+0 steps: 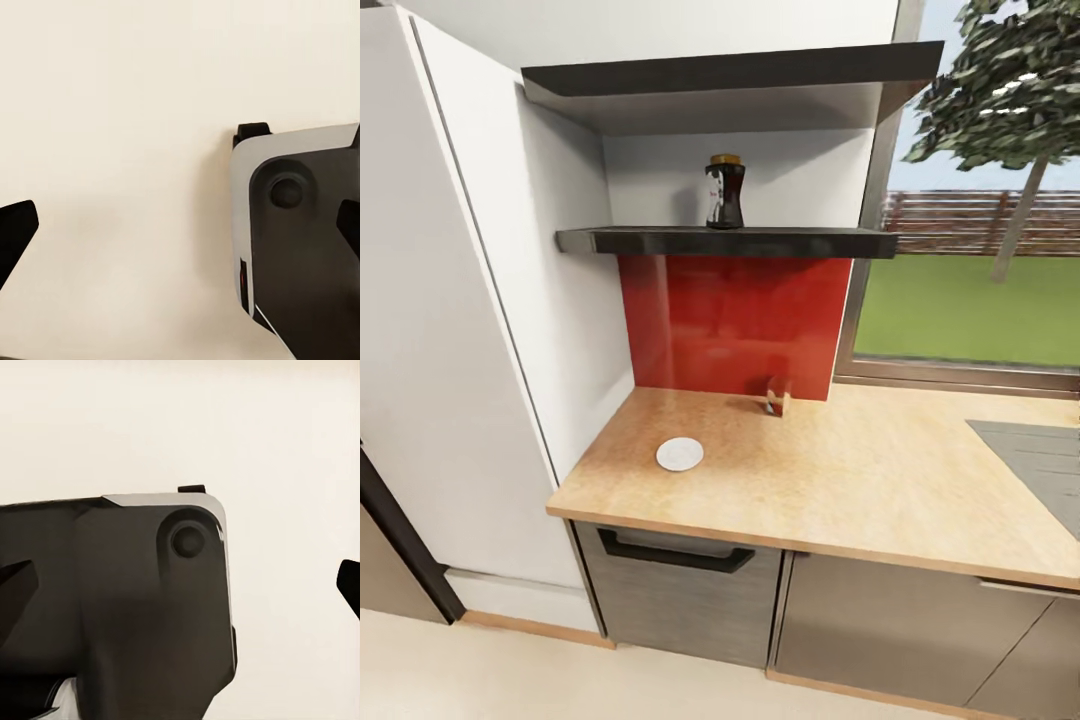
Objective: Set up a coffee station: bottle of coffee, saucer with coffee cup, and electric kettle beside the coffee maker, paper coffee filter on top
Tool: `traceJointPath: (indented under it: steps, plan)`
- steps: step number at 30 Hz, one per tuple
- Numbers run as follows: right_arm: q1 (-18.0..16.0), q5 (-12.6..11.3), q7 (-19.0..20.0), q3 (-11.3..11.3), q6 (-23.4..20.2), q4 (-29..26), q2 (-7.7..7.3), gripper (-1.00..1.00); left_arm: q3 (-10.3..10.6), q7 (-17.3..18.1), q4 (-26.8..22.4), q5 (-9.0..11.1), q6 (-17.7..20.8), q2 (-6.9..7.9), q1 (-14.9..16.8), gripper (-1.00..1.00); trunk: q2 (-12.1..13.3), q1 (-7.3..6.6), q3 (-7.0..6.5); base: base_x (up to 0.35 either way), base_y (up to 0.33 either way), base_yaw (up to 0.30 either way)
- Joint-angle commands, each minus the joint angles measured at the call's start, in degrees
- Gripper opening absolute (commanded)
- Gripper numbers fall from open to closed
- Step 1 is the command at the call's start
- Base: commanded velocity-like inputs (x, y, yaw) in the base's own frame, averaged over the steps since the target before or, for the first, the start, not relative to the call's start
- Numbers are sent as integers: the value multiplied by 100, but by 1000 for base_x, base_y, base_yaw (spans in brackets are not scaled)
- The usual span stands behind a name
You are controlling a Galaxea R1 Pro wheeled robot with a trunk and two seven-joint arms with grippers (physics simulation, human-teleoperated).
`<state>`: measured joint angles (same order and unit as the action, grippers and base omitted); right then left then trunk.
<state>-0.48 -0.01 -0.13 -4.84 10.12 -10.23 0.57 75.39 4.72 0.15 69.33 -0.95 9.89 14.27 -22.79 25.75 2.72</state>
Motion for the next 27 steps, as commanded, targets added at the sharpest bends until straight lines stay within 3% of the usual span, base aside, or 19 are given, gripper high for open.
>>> traceJointPath:
  steps: [1,13,19,25,27]
  plan:
    - [-5,0,4,-43,23,4,5,100,47,25,2,53,-10,3,5,100,-13,3,13,-17,-16,0]
    - [-5,-14,7,-64,32,4,-6,100,40,29,2,50,-18,4,5,100,-13,3,13,-2,-2,-2]
    - [-5,-17,27,-69,27,4,-27,100,35,29,2,57,-20,3,5,100,-13,3,-12,-108,0,-149]
    - [-5,-17,12,-83,26,-2,-30,100,27,21,2,68,-890,0,6,100,-13,3,-33,-211,0,-143]
    - [-5,-17,8,-85,28,-3,-30,100,31,21,2,66,-969,-2,6,100,-13,3,-34,-37,0,-25]
